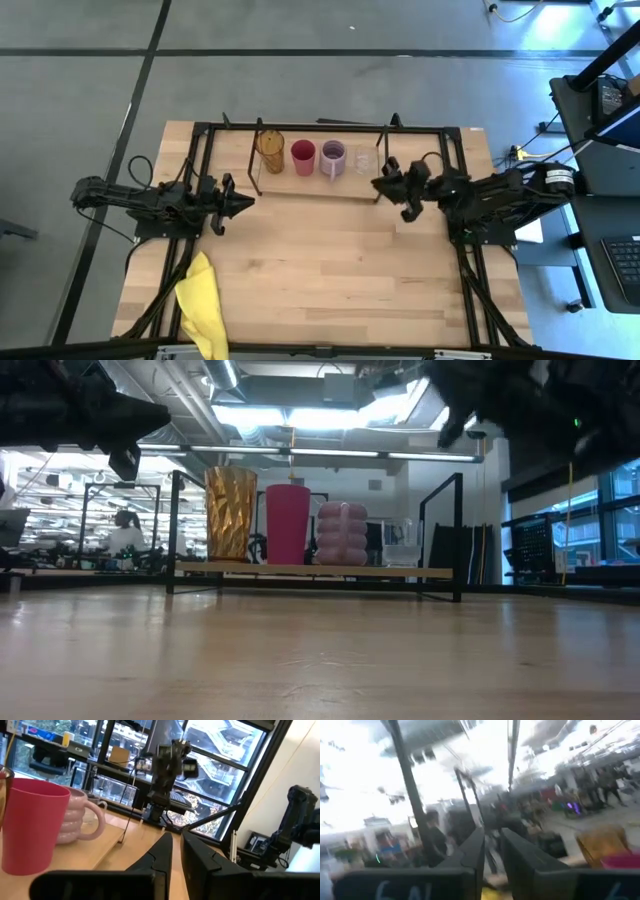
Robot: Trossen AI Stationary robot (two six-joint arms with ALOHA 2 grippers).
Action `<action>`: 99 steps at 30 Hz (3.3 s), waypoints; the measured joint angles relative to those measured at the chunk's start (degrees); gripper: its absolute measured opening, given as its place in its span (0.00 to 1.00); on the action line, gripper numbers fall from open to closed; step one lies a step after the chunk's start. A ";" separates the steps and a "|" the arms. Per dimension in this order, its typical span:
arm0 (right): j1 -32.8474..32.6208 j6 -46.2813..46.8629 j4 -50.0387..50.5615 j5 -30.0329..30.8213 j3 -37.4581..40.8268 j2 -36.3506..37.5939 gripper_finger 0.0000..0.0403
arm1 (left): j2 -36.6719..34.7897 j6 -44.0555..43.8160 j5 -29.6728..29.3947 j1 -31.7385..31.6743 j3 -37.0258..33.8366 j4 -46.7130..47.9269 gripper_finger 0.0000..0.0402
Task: Stack small to large cups/mugs on shelf
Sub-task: Return to Home Position
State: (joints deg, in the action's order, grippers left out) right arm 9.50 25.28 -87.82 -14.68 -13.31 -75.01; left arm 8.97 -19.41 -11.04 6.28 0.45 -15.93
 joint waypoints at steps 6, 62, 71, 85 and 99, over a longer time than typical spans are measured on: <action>0.36 0.19 8.35 -13.13 -9.45 7.01 0.17 | 0.00 -0.01 -0.59 0.02 0.00 0.33 0.08; -9.92 -4.69 58.69 6.46 12.93 68.81 0.17 | 0.02 -5.91 -8.22 0.00 0.00 6.52 0.08; -12.76 -22.58 75.34 6.99 12.93 66.27 0.17 | 0.02 4.60 -8.27 0.00 0.00 6.81 0.08; -12.81 8.84 84.56 -0.02 12.34 64.88 0.17 | 0.02 10.97 -7.54 0.02 0.00 8.90 0.08; -12.81 7.37 84.56 0.00 12.32 64.88 0.17 | 0.02 10.97 -7.53 0.02 0.00 8.88 0.08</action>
State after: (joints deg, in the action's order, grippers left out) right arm -3.31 32.66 -3.27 -14.68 -0.99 -10.13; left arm 8.99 -8.45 -18.57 6.31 0.45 -7.05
